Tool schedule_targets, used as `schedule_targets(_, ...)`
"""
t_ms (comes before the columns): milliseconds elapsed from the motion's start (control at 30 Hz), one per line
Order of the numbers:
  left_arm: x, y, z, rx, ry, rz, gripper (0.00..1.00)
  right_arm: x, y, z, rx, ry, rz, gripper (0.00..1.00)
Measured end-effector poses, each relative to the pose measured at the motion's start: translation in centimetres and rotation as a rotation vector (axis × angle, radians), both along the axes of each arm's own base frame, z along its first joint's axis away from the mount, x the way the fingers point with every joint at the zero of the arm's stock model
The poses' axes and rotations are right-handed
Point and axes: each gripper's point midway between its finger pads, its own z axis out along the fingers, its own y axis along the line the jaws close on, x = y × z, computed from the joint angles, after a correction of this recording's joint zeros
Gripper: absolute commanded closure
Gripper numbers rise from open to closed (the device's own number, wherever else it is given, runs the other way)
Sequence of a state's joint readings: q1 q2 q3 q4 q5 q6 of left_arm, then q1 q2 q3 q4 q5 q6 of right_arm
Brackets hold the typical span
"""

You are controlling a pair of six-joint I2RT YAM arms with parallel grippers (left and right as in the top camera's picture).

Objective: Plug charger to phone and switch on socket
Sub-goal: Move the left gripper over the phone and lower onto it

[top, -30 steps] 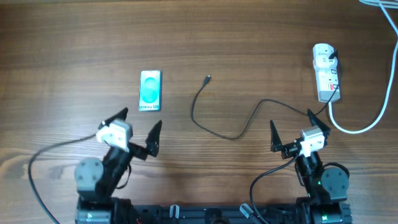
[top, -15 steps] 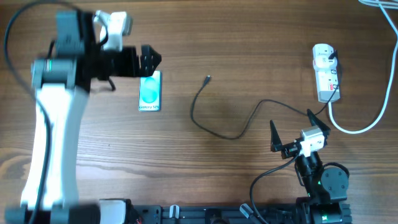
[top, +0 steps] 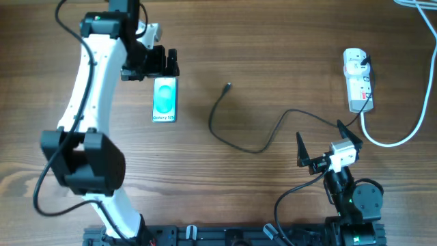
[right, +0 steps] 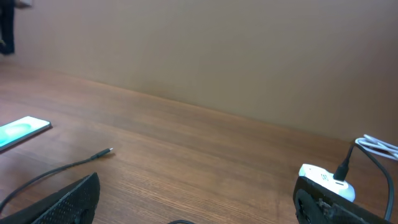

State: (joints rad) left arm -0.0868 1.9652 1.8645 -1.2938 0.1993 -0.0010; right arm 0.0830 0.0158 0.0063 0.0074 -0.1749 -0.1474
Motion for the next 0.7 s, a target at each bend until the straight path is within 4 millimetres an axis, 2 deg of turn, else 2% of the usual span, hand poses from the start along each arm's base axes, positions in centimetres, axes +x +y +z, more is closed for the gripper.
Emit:
schedule_targets(100, 0.8, -0.3, -3.1, 0.079, 0.014, 0.004, 0.04, 0.0, 0.0, 0.0, 0.0, 0.0, 0.0, 0.0)
schedule_targets(200, 0.1, -0.4, -6.8, 0.151, 0.058, 0.014, 0.04, 0.0, 0.0, 0.0, 0.0, 0.0, 0.0, 0.0)
schedule_targets(400, -0.6, 0.2, -11.0, 0.174, 0.062, 0.026, 0.03, 0.0, 0.0, 0.0, 0.0, 0.0, 0.0, 0.0)
schedule_targets(533, -1.4, 0.4, -13.1, 0.179, 0.072, 0.026, 0.02, 0.0, 0.0, 0.0, 0.0, 0.0, 0.0, 0.0)
schedule_targets(700, -0.9, 0.3, -13.7, 0.17, 0.048, 0.059, 0.02, 0.0, 0.0, 0.0, 0.0, 0.0, 0.0, 0.0)
